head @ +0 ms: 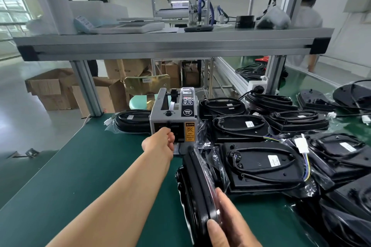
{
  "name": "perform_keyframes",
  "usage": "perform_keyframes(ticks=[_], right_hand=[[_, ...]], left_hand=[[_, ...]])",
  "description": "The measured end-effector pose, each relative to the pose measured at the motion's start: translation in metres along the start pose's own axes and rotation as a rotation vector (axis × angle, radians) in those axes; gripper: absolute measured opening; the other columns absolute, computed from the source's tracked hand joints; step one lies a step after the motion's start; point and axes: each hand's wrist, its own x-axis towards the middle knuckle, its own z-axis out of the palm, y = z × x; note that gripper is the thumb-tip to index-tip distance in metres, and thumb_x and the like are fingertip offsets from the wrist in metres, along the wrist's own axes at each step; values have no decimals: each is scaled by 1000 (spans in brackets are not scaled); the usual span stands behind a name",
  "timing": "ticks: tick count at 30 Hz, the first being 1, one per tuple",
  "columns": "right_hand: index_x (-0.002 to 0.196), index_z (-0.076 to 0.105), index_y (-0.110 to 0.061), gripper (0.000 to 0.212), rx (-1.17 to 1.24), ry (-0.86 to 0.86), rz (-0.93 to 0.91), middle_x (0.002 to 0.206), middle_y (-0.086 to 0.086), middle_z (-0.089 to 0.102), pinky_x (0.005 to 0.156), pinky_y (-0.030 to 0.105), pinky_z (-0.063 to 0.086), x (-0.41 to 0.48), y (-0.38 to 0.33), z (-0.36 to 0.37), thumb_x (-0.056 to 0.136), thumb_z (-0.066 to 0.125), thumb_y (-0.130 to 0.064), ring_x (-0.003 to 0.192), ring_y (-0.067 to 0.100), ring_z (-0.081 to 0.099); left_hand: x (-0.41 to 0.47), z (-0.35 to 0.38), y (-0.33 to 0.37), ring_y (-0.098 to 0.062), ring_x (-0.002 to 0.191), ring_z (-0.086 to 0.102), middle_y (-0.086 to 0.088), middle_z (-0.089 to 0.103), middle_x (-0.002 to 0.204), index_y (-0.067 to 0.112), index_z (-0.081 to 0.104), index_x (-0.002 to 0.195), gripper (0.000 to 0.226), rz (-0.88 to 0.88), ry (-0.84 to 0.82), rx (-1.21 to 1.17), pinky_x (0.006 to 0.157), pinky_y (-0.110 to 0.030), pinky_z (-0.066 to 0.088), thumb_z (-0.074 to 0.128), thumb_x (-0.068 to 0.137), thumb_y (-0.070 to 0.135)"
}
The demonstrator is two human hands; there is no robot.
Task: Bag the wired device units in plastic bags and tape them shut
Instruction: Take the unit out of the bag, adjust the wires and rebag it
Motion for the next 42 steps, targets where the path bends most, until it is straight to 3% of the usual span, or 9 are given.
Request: perform_keyframes(ticks=[2, 4, 8, 11, 18, 22, 29, 35, 42], right_hand=[[132, 47, -61, 65, -25, 25, -31, 132, -23, 63, 102, 17, 45, -2, -2, 4, 70, 70, -61, 125, 3, 58], [128, 55, -57, 59, 18, 40, 1, 126, -18, 68, 93, 11, 49, -4, -5, -1, 72, 75, -48, 118, 6, 64], [121, 71, -35, 52, 151, 26, 48, 122, -14, 71, 92, 13, 50, -3, -16, 1, 70, 82, -29, 114, 5, 66], [123, 68, -23, 57, 207, -9, 76, 121, -12, 72, 92, 13, 50, -3, -21, -4, 67, 76, -22, 114, 5, 66], [122, 66, -23, 54, 189, -45, 148, 113, -14, 74, 82, 11, 52, -3, -29, -5, 79, 74, 9, 104, 4, 70], [123, 66, -25, 55, 172, -44, 158, 116, -14, 73, 84, 11, 52, -3, -29, -4, 80, 74, 7, 106, 4, 70], [126, 65, -31, 56, 148, -43, 157, 120, -2, 73, 94, 26, 53, -5, -26, -3, 80, 78, -3, 109, 16, 70], [125, 65, -31, 56, 134, -38, 141, 120, -10, 72, 86, 16, 53, -4, -26, -3, 79, 78, -4, 105, 12, 71], [126, 64, -32, 56, 127, -43, 128, 122, -8, 71, 93, 20, 53, -4, -25, -2, 79, 79, -6, 110, 12, 69]], left_hand=[[-13, -8, 1, -3, 33, 44, 5, 51, 40, 14, 50, 65, 25, 54, -54, -4, 35, -16, 34, 61, 82, 0], [-26, -25, 2, -4, 40, 48, 5, 55, 51, 15, 56, 69, 22, 124, -215, 83, 40, -17, 40, 67, 87, 8], [-79, -70, 11, -8, 54, 49, 0, 56, 67, 18, 66, 69, 19, 227, -703, 359, 52, -17, 45, 71, 87, 18], [-114, -91, 10, -7, 58, 46, 2, 54, 66, 23, 68, 67, 15, 320, -853, 632, 56, -15, 43, 77, 79, 27], [-126, -92, -2, -7, 62, 41, 10, 54, 66, 25, 68, 71, 18, 442, -863, 1047, 59, -17, 36, 75, 87, 29], [-126, -88, -2, -5, 61, 46, 9, 58, 66, 18, 71, 75, 15, 428, -870, 1097, 57, -12, 38, 76, 85, 28], [-125, -85, -1, -2, 55, 47, 8, 60, 64, 19, 71, 70, 16, 439, -866, 1106, 54, -9, 37, 78, 83, 26], [-123, -85, -3, 3, 50, 46, 13, 58, 57, 11, 71, 74, 17, 428, -860, 1053, 52, -6, 36, 76, 85, 22], [-123, -85, -6, -7, 60, 49, 5, 62, 66, 12, 71, 75, 20, 451, -835, 1068, 57, -13, 40, 79, 81, 29]])
